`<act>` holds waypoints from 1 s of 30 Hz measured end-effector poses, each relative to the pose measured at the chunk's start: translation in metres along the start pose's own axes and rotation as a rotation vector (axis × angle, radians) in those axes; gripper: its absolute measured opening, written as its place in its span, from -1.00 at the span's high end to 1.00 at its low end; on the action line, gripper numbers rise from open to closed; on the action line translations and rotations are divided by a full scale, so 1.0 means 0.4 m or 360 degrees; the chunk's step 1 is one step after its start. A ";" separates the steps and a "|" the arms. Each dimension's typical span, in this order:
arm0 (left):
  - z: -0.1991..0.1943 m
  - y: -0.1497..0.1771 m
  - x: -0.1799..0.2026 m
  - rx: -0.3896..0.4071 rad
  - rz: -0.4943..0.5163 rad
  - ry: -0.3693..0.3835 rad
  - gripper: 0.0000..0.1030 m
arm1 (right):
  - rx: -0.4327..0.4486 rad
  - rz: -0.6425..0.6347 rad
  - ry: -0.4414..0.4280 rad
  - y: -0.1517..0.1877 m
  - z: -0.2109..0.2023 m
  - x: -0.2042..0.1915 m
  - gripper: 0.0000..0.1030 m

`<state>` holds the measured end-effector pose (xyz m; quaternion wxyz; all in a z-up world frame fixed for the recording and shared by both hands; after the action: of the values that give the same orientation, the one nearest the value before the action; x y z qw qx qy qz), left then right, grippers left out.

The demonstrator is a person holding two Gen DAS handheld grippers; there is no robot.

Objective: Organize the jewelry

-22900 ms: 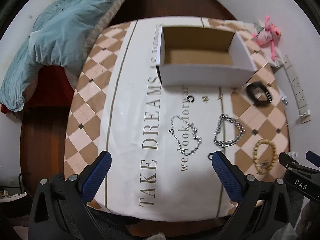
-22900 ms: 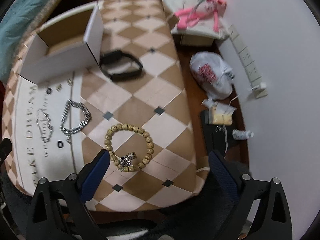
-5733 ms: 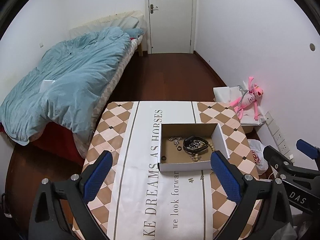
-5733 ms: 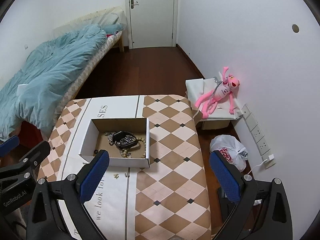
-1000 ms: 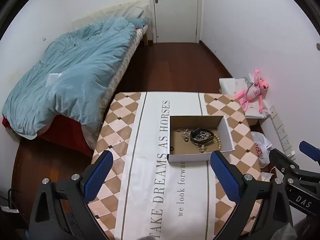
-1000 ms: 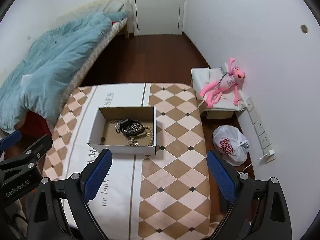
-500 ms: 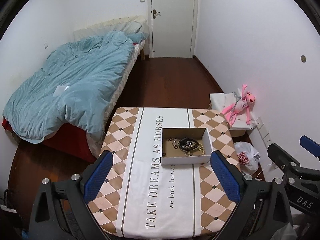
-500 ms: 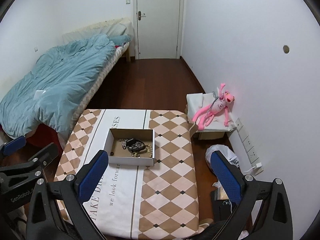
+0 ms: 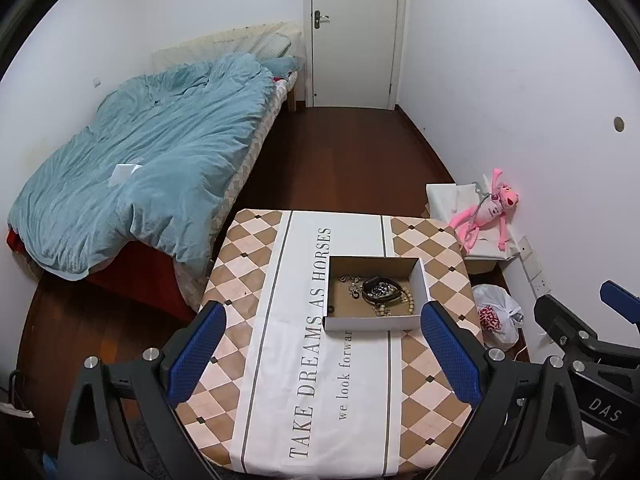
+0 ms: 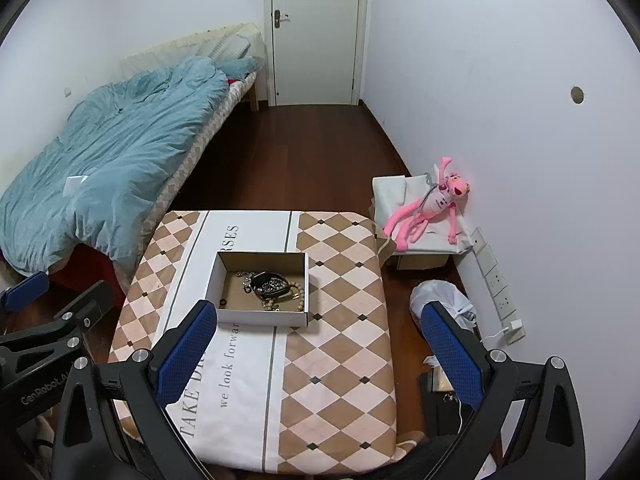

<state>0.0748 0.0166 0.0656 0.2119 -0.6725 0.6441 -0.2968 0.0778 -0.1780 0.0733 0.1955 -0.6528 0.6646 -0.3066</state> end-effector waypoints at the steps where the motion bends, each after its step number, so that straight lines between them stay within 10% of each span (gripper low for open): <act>1: 0.009 -0.007 -0.002 -0.0003 -0.0002 -0.0007 -0.93 | 0.0000 -0.0003 0.0003 -0.006 0.006 -0.003 -1.00; 30: 0.216 -0.052 -0.027 -0.0305 -0.0034 -0.0039 -0.93 | -0.0262 -0.0080 0.0019 -0.072 0.244 -0.047 -1.00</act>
<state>0.1484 0.0207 0.0149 0.1511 -0.7001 0.6596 -0.2278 0.1648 -0.1732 0.0179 0.1294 -0.6813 0.6720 -0.2597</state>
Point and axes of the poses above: each gripper's, at about its wrist camera, not at the fingertips, and z roughly the way its jaws point, x to its right, y to its underside, the point moved 2 cm from there along z, roughly the way its jaws point, and after that the axes turned 8 degrees about y, right-handed, at the moved point
